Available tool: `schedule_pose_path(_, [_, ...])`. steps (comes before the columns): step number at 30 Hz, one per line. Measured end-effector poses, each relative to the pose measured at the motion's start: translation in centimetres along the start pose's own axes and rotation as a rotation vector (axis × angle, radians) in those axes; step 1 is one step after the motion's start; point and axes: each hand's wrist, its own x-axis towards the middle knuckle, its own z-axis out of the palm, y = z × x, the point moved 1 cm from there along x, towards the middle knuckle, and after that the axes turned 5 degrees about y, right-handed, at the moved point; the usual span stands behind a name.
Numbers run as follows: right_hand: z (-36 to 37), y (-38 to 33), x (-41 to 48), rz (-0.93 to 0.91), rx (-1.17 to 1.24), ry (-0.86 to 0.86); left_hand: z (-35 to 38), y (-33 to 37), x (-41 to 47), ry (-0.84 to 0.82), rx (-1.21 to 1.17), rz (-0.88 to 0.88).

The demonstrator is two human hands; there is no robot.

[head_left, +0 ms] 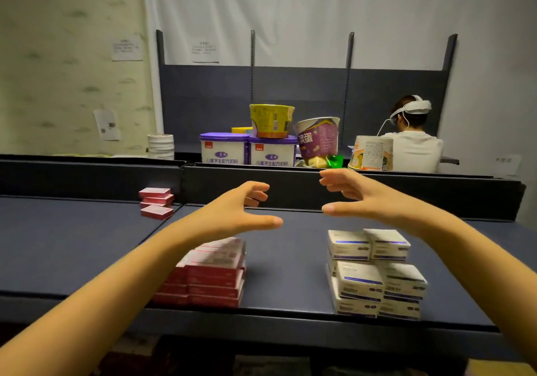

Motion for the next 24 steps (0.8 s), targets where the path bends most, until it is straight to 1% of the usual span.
schedule_pose_path(6, [6.1, -5.4, 4.3, -0.012, 0.037, 0.036, -8.1, -7.3, -1.2, 0.102, 0.039, -0.012])
schedule_pose_path(10, [11.0, -8.5, 7.9, 0.004, 0.016, 0.078, -13.7, -13.6, -1.2, 0.084, 0.037, -0.04])
schedule_pose_path(15, [16.7, -11.8, 12.4, 0.042, 0.033, 0.061, -19.6, -20.7, 0.0, 0.025, 0.062, -0.052])
schedule_pose_path(19, [19.9, -13.4, 15.3, 0.075, 0.013, 0.028, -22.5, -24.9, 1.3, 0.031, 0.076, -0.063])
schedule_pose_path(24, [22.1, -14.5, 18.7, 0.125, -0.024, -0.036, -23.5, -29.3, 3.4, 0.006, 0.065, -0.064])
